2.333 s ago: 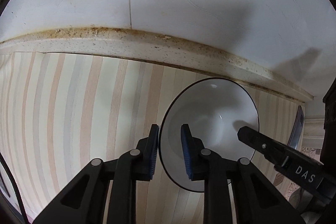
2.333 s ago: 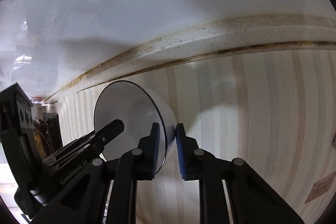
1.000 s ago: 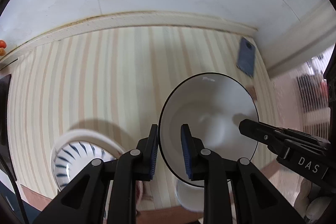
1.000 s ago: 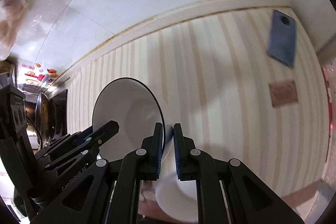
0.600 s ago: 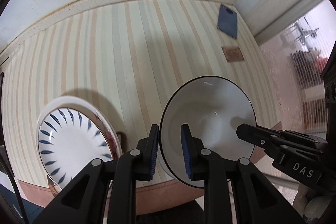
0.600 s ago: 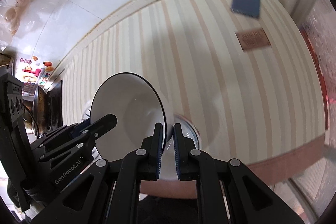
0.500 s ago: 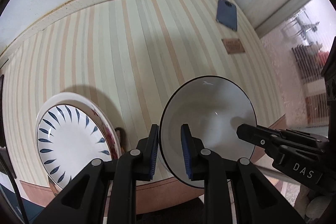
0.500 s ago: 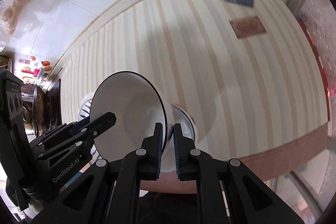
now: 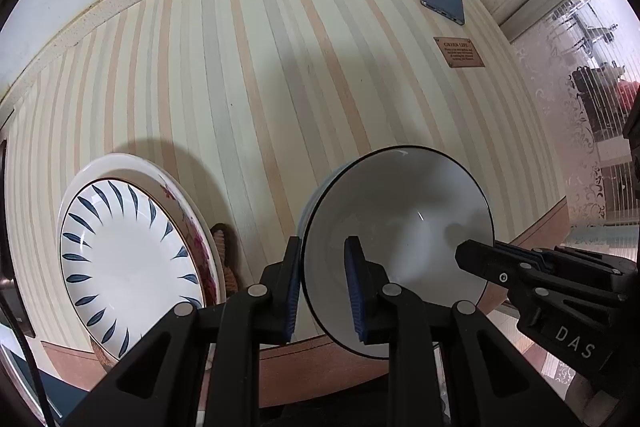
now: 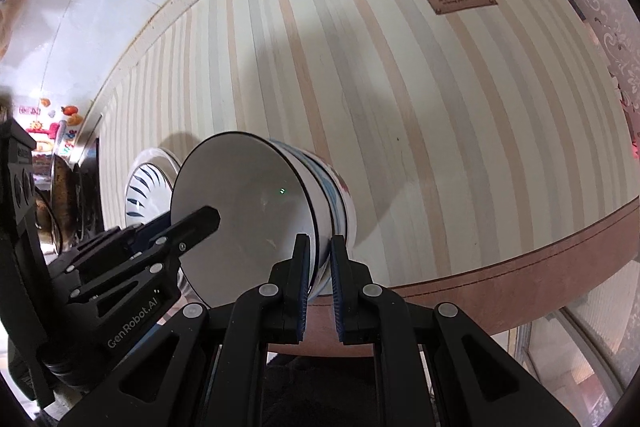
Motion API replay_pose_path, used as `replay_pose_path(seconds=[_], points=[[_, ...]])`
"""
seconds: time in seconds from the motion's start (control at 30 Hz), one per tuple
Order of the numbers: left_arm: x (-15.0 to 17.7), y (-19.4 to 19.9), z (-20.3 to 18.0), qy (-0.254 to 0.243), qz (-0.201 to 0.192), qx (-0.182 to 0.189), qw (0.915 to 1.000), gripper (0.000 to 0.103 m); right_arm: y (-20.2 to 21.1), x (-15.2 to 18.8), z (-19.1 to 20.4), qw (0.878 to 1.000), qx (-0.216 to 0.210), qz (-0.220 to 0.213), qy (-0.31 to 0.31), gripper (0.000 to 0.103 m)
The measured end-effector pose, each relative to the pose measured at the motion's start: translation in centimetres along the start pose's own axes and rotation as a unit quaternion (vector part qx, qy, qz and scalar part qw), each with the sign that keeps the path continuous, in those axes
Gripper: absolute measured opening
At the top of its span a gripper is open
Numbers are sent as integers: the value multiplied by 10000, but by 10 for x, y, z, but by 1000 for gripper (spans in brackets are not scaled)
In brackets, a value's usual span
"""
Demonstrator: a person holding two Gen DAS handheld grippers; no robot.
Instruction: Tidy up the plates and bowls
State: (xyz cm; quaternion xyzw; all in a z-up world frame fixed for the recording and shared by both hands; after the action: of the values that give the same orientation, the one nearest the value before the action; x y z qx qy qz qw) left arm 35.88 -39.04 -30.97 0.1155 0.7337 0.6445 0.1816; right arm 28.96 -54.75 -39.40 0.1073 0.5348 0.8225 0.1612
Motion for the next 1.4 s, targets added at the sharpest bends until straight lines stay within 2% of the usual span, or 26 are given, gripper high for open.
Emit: replay_pose_path(seconds=[0.2, 0.4, 0.63, 0.7, 0.77, 0.83, 0.9, 1.0, 1.07, 1.2, 1.23, 1.27, 1.3, 1.33, 1.4], points=[[1, -2, -5, -95, -54, -166, 9998, 19, -2, -5, 3, 9999, 112, 9, 100, 12], [3, 0, 0, -81, -61, -124, 9999, 19, -3, -8, 10, 9996, 226, 25, 194, 15], [18, 28, 1, -226, -326, -271, 9988, 20, 7, -3, 19, 9987, 357, -81, 346, 16], [25, 41, 2, -266, -462, -283, 9982, 20, 17, 3, 24, 9980, 443, -178, 409, 22], [34, 56, 4, -292, -627, -295, 9972, 20, 28, 10, 29, 9969, 519, -336, 487, 40], [42, 70, 6, -339, -756, -265, 9962, 20, 42, 20, 37, 9951, 609, -518, 581, 45], [50, 83, 8, -363, -881, -223, 9952, 25, 55, 32, 44, 9933, 668, -679, 656, 46], [59, 103, 13, -378, -1078, -131, 9934, 29, 76, 52, 53, 9910, 685, -898, 714, 55], [65, 118, 16, -362, -1233, -40, 9917, 36, 89, 62, 57, 9895, 713, -1020, 740, 56], [72, 142, 17, -410, -1478, 26, 9882, 37, 113, 87, 68, 9856, 802, -1245, 816, 58], [73, 147, 17, -428, -1522, 46, 9874, 40, 118, 93, 69, 9851, 788, -1294, 812, 60], [75, 153, 16, -451, -1572, 89, 9865, 55, 124, 99, 71, 9844, 774, -1360, 806, 63], [76, 157, 16, -470, -1612, 126, 9857, 65, 130, 104, 73, 9833, 782, -1433, 803, 64], [77, 162, 15, -500, -1663, 160, 9847, 79, 135, 108, 73, 9824, 799, -1485, 805, 65], [80, 172, 14, -531, -1766, 227, 9826, 81, 146, 116, 74, 9805, 811, -1613, 774, 66]])
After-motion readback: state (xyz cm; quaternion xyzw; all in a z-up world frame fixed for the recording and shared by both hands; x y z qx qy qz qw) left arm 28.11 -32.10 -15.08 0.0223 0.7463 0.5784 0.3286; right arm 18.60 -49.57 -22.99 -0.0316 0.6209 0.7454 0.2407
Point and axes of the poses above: each gripper's, at about its wrist camera, not at the fingertips, and y roughly against the way its jaws point, z to its left, x to its underside, the point moved 1 cm from there along -y, roughly the way its jaws point, and after that the axes turned 2 degrees about -x, right-handed, at the moved point
